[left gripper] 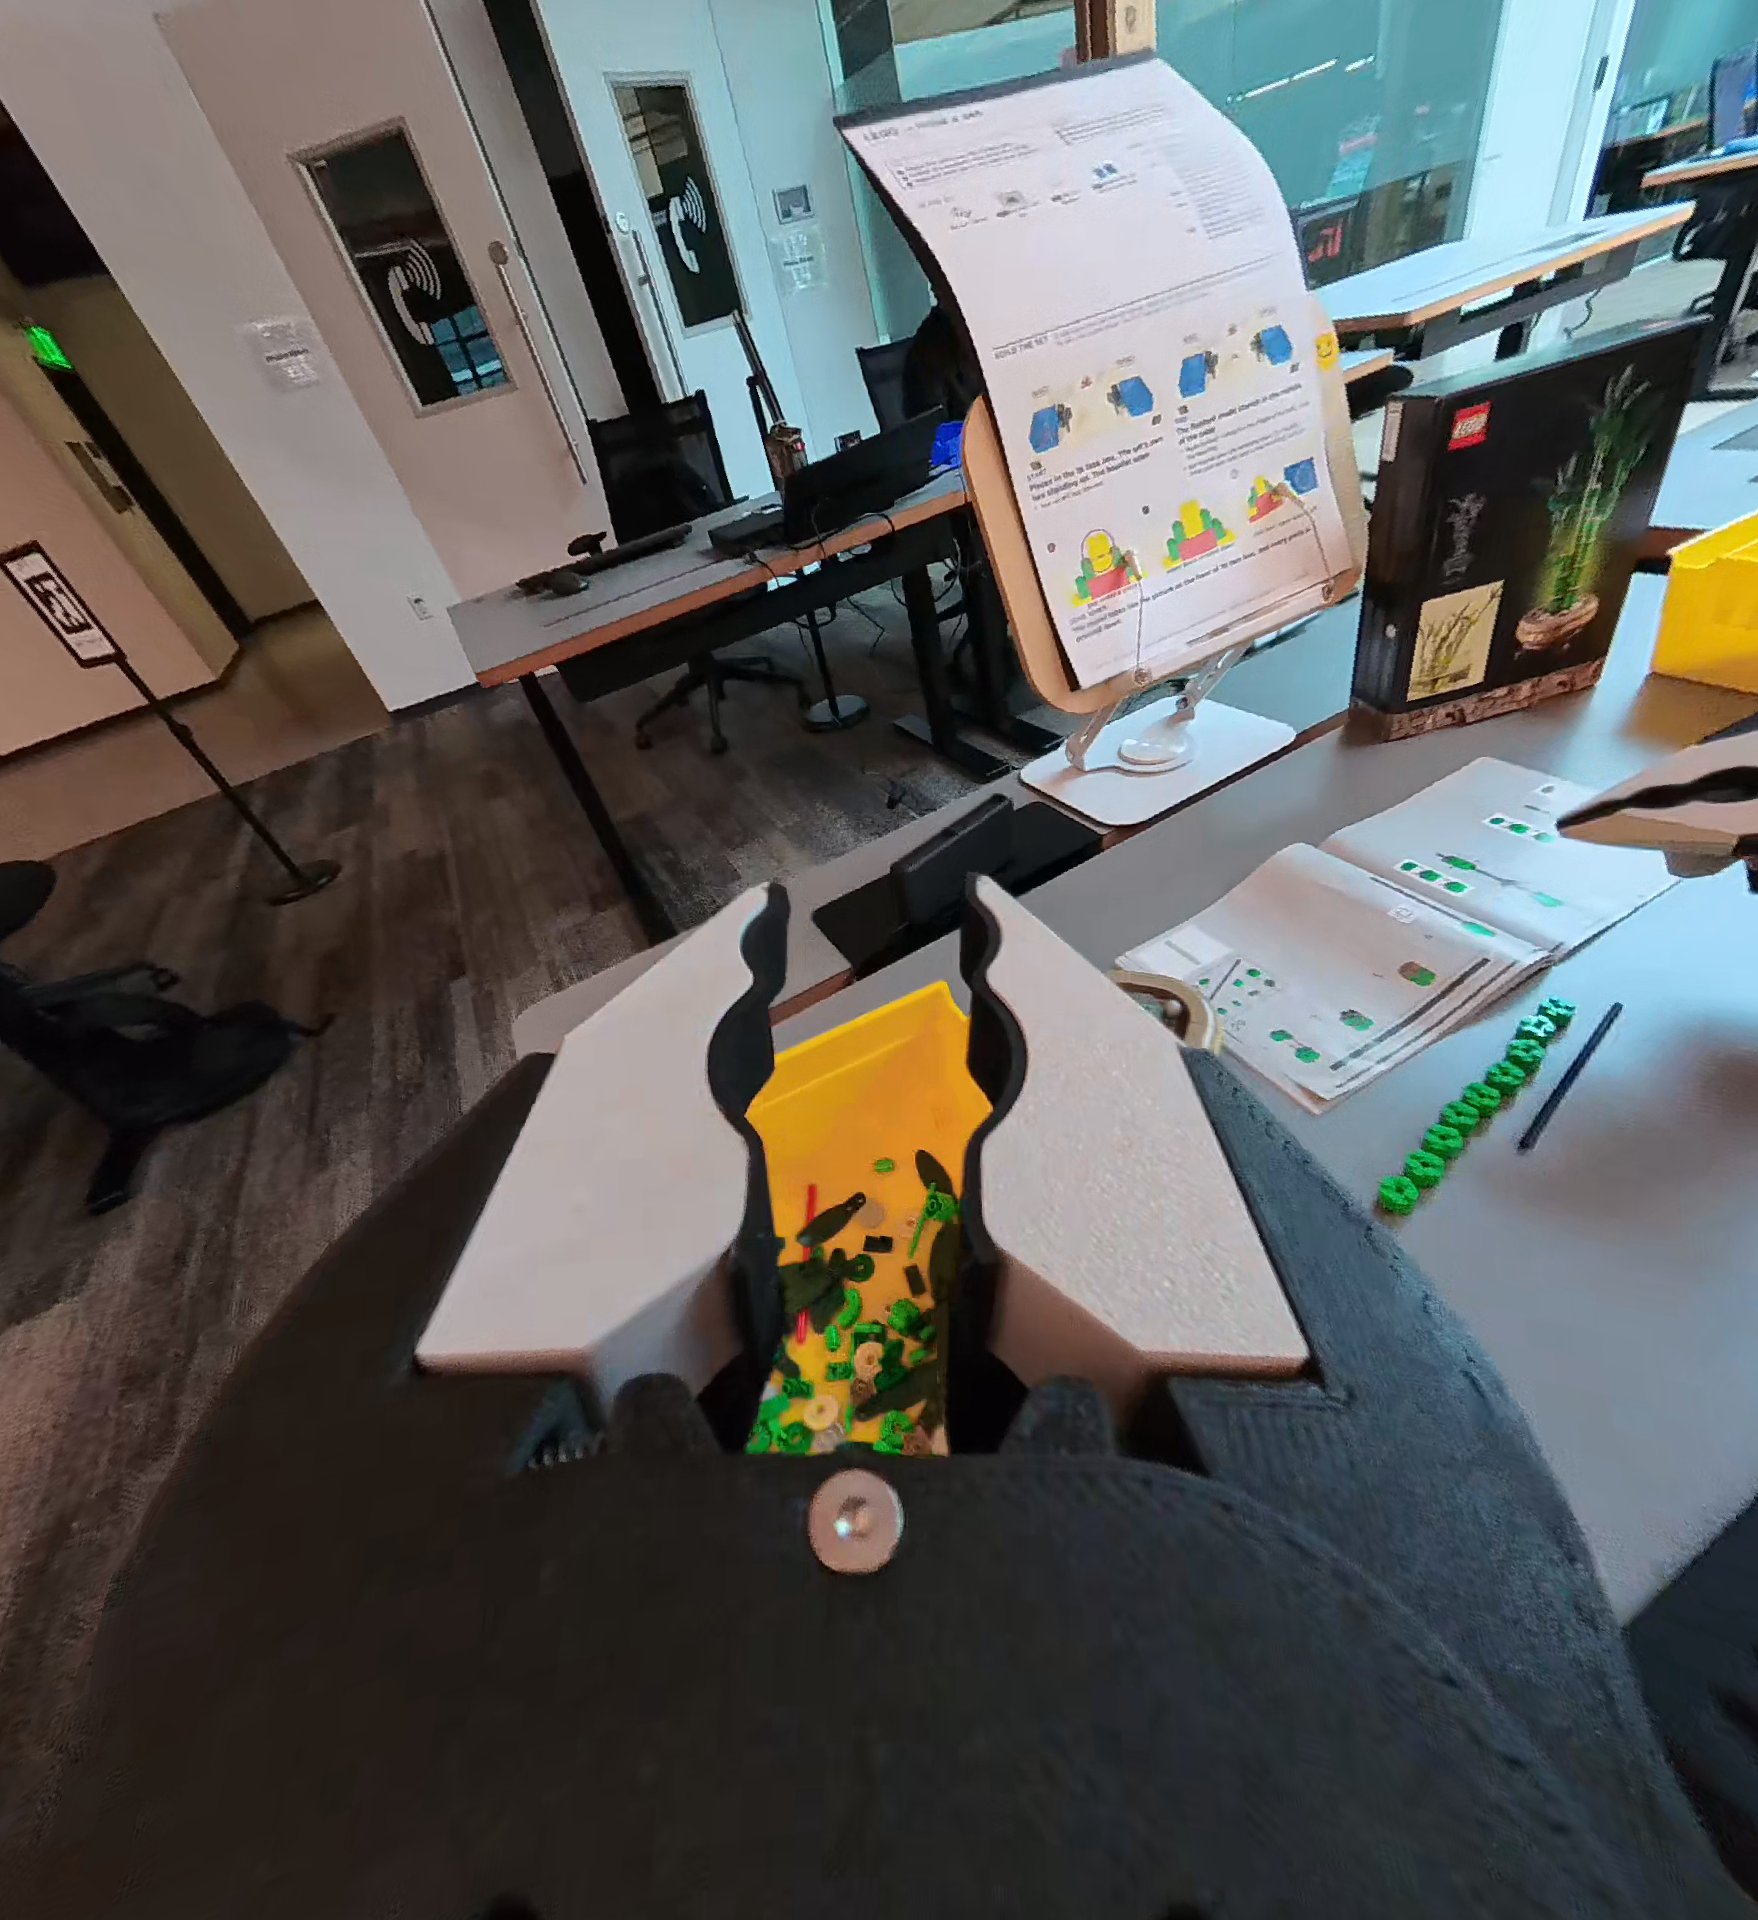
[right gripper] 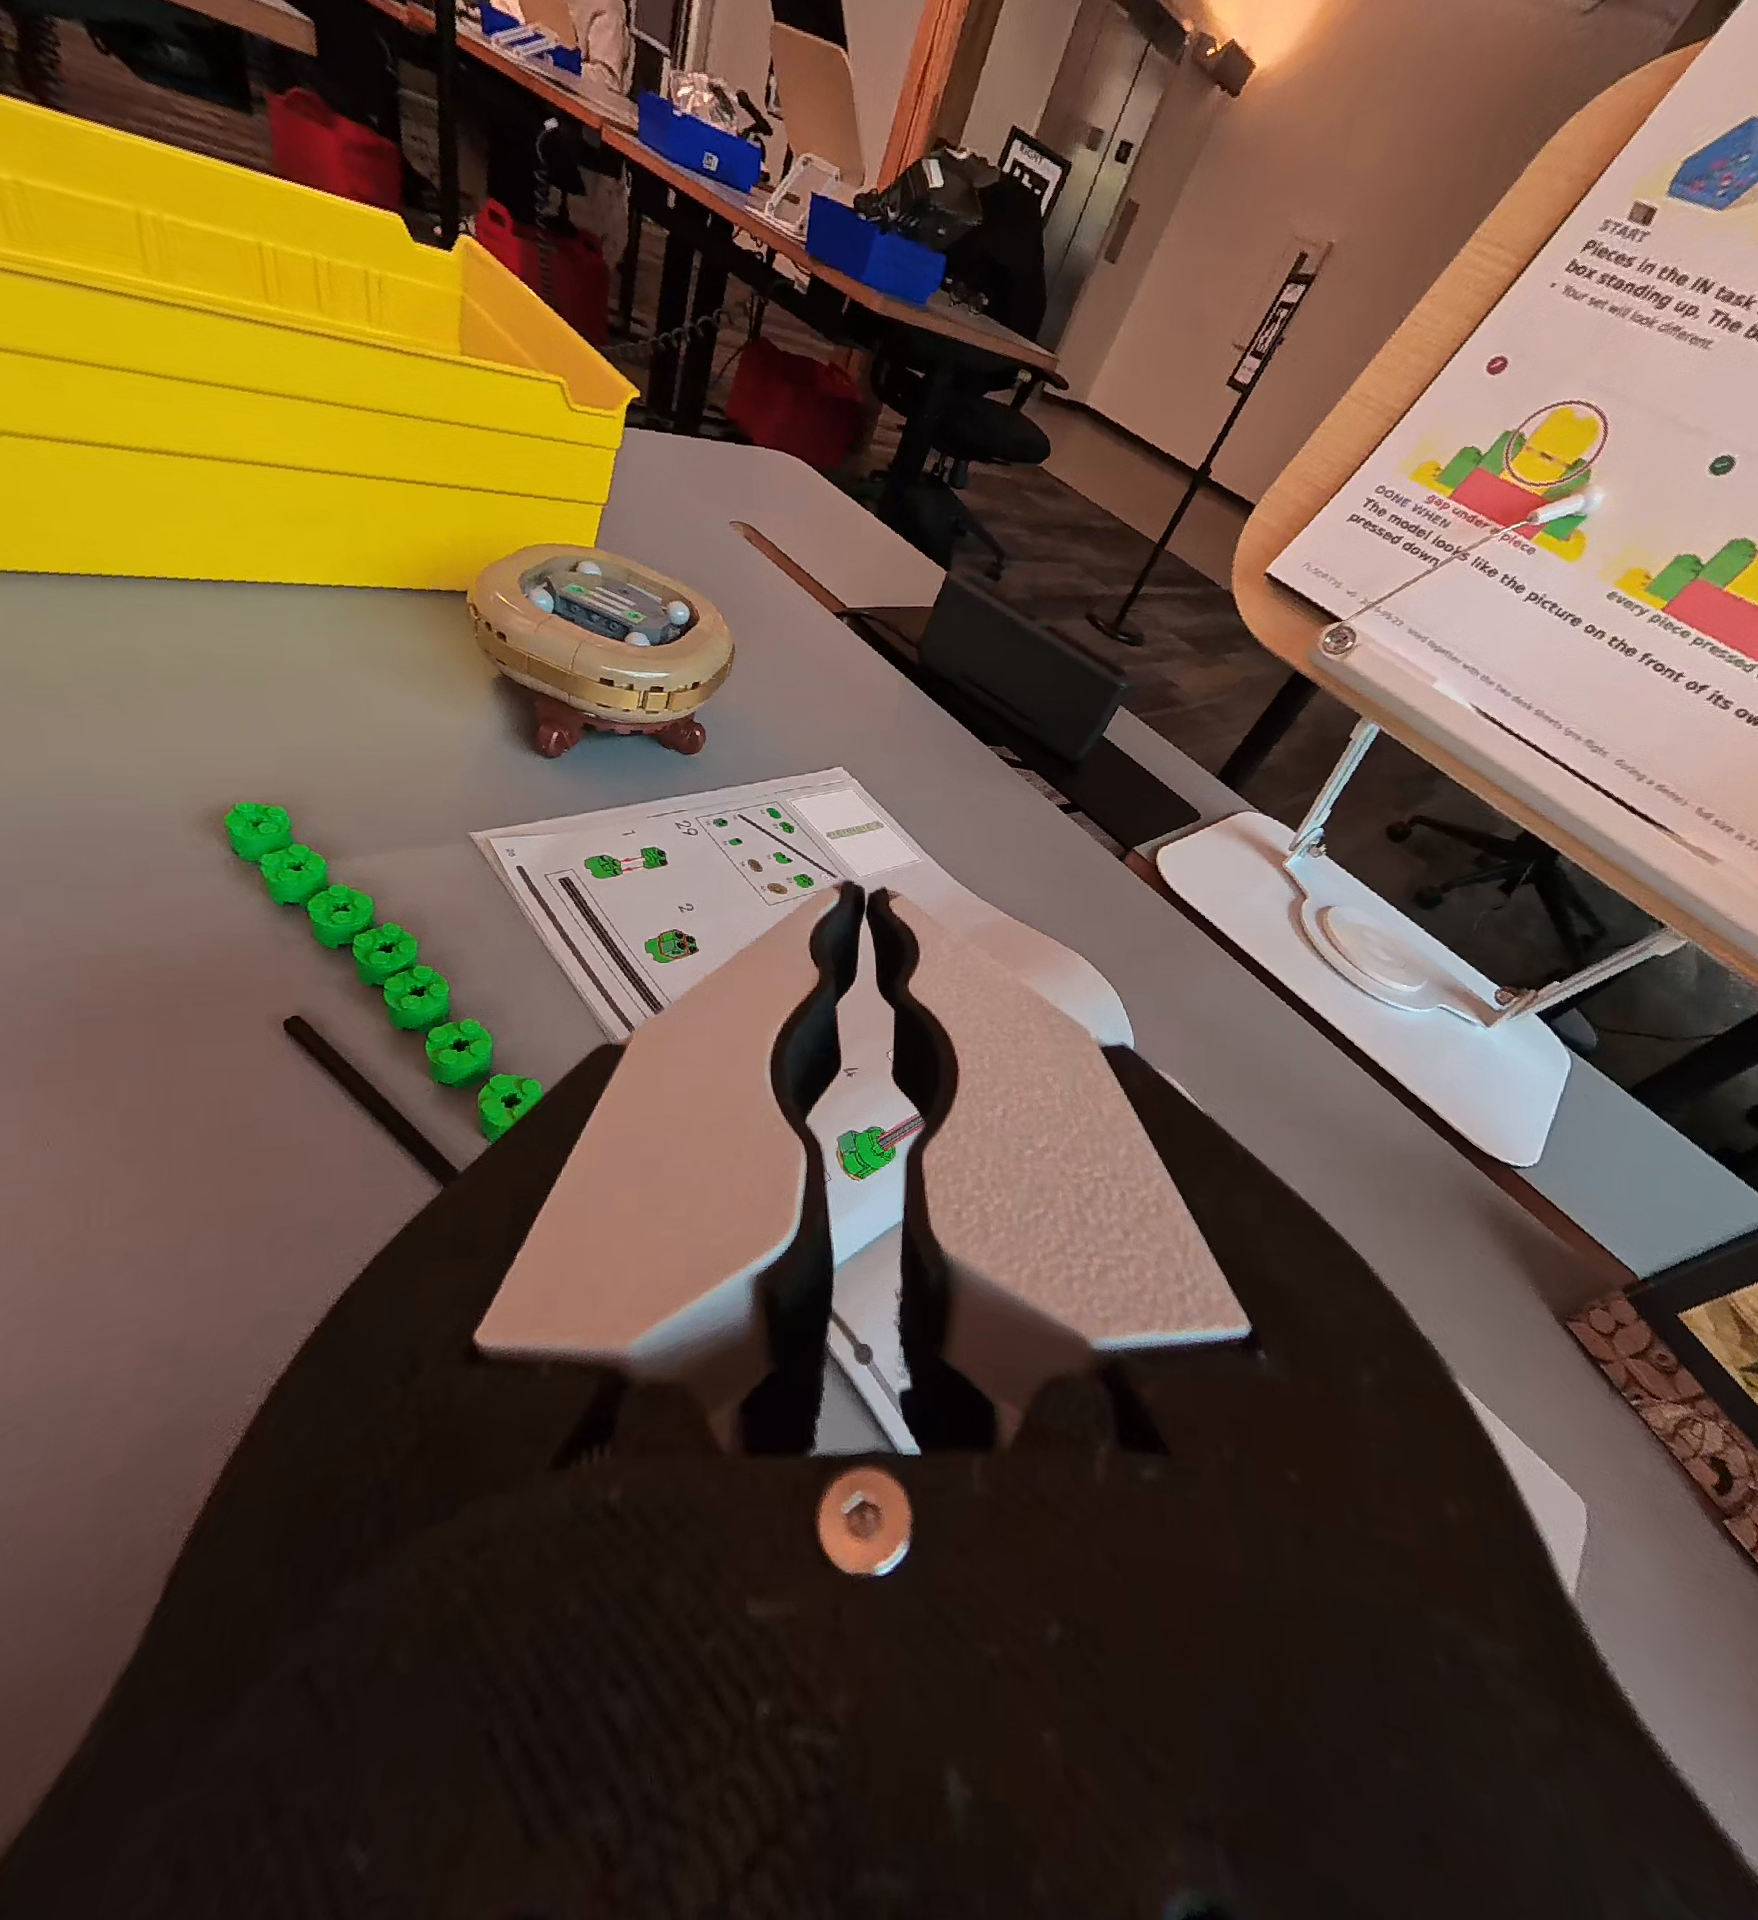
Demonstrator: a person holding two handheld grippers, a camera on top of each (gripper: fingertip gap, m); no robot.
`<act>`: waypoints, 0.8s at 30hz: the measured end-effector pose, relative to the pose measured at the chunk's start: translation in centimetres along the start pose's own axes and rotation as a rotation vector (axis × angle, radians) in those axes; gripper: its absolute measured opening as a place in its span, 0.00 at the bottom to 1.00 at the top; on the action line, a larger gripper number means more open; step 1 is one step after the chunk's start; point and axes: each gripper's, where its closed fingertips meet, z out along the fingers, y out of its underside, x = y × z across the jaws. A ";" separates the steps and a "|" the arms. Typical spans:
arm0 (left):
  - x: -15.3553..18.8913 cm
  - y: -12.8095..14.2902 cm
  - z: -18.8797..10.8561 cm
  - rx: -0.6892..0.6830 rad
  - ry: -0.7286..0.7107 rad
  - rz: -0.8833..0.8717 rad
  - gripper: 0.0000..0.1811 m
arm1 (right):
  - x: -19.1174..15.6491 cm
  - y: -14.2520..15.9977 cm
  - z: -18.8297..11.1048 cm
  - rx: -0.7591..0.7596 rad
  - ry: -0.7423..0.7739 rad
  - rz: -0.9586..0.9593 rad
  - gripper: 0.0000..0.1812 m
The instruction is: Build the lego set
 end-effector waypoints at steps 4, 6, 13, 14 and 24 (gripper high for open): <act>0.6 0.3 1.1 -0.016 0.041 -0.016 0.17 | 0.0 0.2 0.3 -0.009 -0.004 -0.009 0.00; 1.1 0.7 1.6 -0.027 0.069 -0.022 0.17 | 0.0 0.2 0.5 -0.012 -0.010 -0.026 0.00; 1.9 2.0 3.2 -0.066 0.100 -0.049 0.16 | 0.6 -1.9 2.0 0.015 -0.051 -0.088 0.01; 1.7 2.1 3.5 -0.073 0.087 -0.048 0.16 | 0.7 -2.5 2.2 0.040 -0.052 -0.078 0.01; 1.8 4.3 9.1 -0.213 0.056 -0.075 0.13 | -1.7 -3.0 1.7 0.182 -0.035 -0.161 0.01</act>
